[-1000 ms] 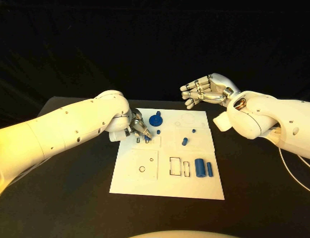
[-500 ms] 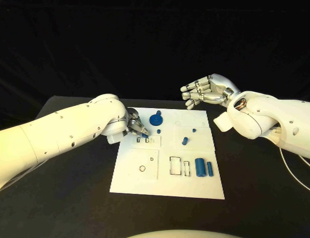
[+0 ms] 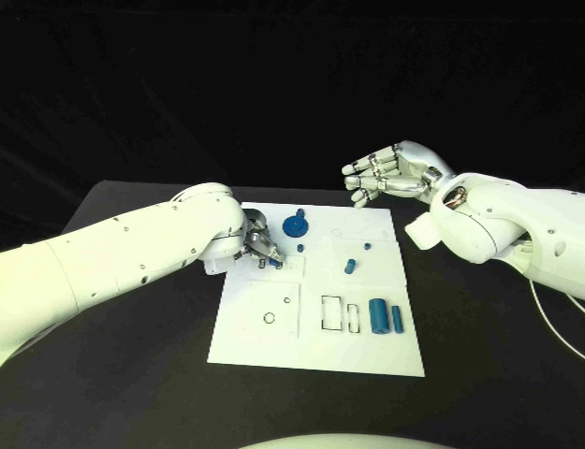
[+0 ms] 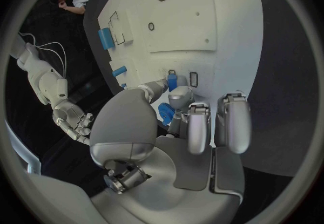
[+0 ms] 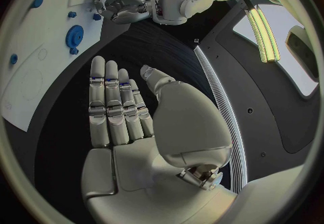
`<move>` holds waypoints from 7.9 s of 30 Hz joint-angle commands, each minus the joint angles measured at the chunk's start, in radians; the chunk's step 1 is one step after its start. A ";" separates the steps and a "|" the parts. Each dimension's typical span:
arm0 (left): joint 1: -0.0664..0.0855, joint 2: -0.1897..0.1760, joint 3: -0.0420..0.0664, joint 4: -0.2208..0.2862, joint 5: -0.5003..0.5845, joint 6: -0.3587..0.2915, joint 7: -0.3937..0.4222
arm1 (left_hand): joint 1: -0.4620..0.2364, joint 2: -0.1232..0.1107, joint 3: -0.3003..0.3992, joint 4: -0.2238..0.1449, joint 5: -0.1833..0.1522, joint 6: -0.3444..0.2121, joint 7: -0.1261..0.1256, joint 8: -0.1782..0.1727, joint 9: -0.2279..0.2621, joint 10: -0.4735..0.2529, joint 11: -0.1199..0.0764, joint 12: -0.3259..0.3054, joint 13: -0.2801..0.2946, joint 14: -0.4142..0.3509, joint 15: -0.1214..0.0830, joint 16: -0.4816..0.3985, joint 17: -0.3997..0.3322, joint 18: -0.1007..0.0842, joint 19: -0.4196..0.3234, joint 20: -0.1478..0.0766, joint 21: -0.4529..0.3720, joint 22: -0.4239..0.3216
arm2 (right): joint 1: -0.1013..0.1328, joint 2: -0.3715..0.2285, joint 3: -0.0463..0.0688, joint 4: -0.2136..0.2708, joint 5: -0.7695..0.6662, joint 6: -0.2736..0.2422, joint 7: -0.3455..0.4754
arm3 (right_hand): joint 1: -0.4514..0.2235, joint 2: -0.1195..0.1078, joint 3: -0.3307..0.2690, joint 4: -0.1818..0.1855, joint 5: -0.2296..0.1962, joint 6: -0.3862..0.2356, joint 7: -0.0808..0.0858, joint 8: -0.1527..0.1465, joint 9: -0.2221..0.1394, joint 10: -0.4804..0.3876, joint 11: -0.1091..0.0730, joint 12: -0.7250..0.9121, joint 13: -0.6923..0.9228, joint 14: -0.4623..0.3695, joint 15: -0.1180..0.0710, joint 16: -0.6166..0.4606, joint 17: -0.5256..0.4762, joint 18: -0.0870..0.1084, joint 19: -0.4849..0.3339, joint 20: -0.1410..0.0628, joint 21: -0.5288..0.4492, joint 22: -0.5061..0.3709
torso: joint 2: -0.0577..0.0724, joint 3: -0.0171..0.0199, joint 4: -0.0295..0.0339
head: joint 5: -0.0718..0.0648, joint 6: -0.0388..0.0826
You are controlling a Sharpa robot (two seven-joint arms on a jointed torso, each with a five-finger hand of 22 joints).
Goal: Assemble the parts on the task board
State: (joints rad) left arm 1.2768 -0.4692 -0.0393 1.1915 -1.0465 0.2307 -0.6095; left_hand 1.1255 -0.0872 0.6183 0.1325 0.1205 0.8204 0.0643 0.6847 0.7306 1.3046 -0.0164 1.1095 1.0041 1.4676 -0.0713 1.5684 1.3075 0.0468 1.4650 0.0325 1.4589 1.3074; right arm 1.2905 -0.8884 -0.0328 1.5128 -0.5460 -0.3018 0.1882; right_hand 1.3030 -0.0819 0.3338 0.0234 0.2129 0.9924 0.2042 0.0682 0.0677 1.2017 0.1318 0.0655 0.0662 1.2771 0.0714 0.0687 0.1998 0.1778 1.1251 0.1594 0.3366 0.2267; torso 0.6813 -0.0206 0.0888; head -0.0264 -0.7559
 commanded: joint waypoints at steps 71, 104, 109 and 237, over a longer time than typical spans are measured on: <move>-0.009 0.073 -0.005 -0.069 -0.003 0.151 -0.085 | -0.237 0.015 0.039 -0.022 0.007 0.098 -0.048 0.052 0.002 0.033 -0.033 0.019 0.002 0.103 -0.033 0.002 0.263 -0.011 0.038 -0.024 0.013 0.120 | -0.003 0.009 -0.001 0.011 -0.009 0.059 -0.008 | -0.013 0.010 -0.016 0.003 0.054 -0.019 0.005 -0.001 0.001 -0.023 0.006 0.001 -0.001 -0.018 0.007 -0.003 -0.022 0.004 0.004 0.013 -0.030 -0.021 | 0.000 0.0009 -0.0001 | -0.004 -0.003; -0.007 0.029 0.008 -0.032 -0.020 0.101 -0.086 | -0.270 -0.024 -0.339 0.093 0.003 0.103 -0.053 0.061 -0.010 0.025 -0.037 0.004 -0.027 0.103 -0.037 0.002 0.263 -0.012 0.041 -0.029 0.014 0.128 | -0.006 0.010 -0.002 0.004 -0.016 0.057 -0.009 | -0.011 0.005 -0.024 -0.003 0.056 -0.030 0.009 -0.002 0.000 -0.037 0.011 -0.001 -0.001 -0.030 0.012 -0.005 -0.031 0.003 0.001 0.017 -0.044 -0.031 | 0.000 0.0004 0.0010 | -0.003 0.002; -0.003 0.001 0.033 0.006 -0.014 0.094 -0.076 | -0.237 -0.010 -0.377 0.098 0.005 0.093 -0.051 0.061 -0.012 0.020 -0.035 0.002 -0.032 0.103 -0.036 0.002 0.263 -0.012 0.039 -0.028 0.011 0.126 | -0.008 0.010 -0.002 0.000 -0.027 0.067 -0.004 | -0.003 0.014 -0.021 -0.007 0.056 -0.016 -0.003 0.005 0.003 -0.025 0.004 0.006 -0.001 -0.055 0.014 -0.009 -0.046 0.003 -0.014 0.020 -0.065 -0.045 | 0.001 0.0008 0.0000 | 0.002 0.005; 0.005 -0.127 0.015 0.071 -0.064 -0.112 0.174 | 0.050 -0.014 0.148 -0.163 0.027 0.037 -0.009 0.005 -0.093 -0.007 -0.006 -0.055 -0.146 0.103 -0.010 0.002 0.263 -0.006 0.033 -0.004 -0.015 0.117 | -0.021 0.021 -0.002 -0.012 -0.050 0.042 -0.002 | -0.008 0.015 -0.014 -0.021 0.040 0.002 -0.003 0.000 0.000 -0.002 -0.002 0.001 -0.003 -0.002 0.001 0.000 -0.069 0.003 0.045 0.006 -0.087 -0.074 | 0.006 0.0001 0.0017 | 0.004 0.002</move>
State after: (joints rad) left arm 1.2837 -0.5956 -0.0242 1.2572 -1.0504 0.1467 -0.4739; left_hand 1.1857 -0.1029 0.5996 0.1290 0.1408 0.8494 0.0572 0.6867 0.6362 1.2903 -0.0198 1.0534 0.8606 1.4659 -0.0805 1.5684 1.3077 0.0469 1.4668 0.0304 1.4396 1.3073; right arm 1.2708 -0.8686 -0.0351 1.5006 -0.5971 -0.2678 0.1802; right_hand 1.3004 -0.0685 0.3215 0.0055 0.2552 0.9952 0.1941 0.0731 0.0696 1.1981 0.1247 0.0694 0.0647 1.2737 0.0641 0.0744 0.1317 0.1774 1.1662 0.1610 0.2541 0.1540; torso 0.6863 -0.0205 0.0926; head -0.0248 -0.7540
